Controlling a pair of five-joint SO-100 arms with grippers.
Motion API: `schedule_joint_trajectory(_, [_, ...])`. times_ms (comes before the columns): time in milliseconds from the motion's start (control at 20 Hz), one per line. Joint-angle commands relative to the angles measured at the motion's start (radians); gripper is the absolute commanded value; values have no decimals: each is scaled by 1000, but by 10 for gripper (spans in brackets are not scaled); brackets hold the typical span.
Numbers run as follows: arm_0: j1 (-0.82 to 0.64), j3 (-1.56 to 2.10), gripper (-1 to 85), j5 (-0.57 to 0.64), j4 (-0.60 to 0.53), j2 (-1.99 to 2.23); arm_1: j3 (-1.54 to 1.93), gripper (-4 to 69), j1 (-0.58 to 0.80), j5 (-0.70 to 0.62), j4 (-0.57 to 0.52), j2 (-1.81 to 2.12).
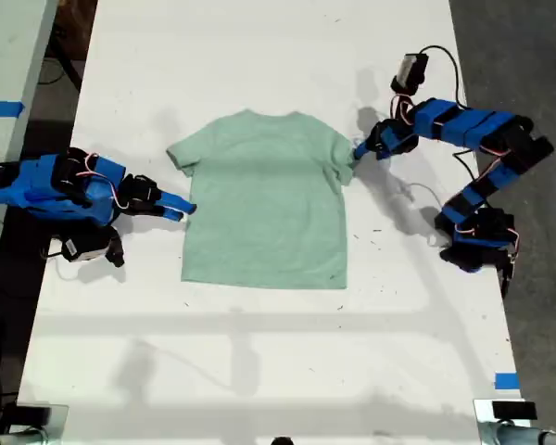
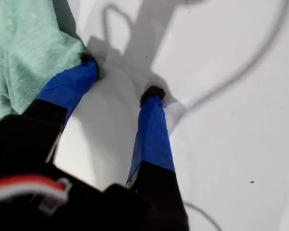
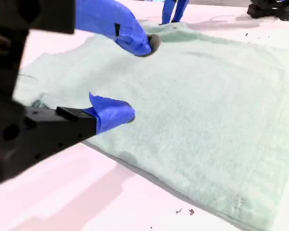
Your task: Fold t shirt
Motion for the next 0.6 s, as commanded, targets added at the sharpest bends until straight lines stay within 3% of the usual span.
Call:
schedule_joint_trajectory(0, [-2,9,184,5,-18,9,0,219,-34,12,-25,66])
schedule_joint_trajectory(300, [-2,9,184,5,-18,9,158,223,-49,-35,-158,281])
schedule_joint_trajectory(400, [-2,9,184,5,-18,9,129,217,-57,-40,-160,222])
schedule_joint_trajectory(550, [-2,9,184,5,-18,9,-9,219,-55,-37,-80,49])
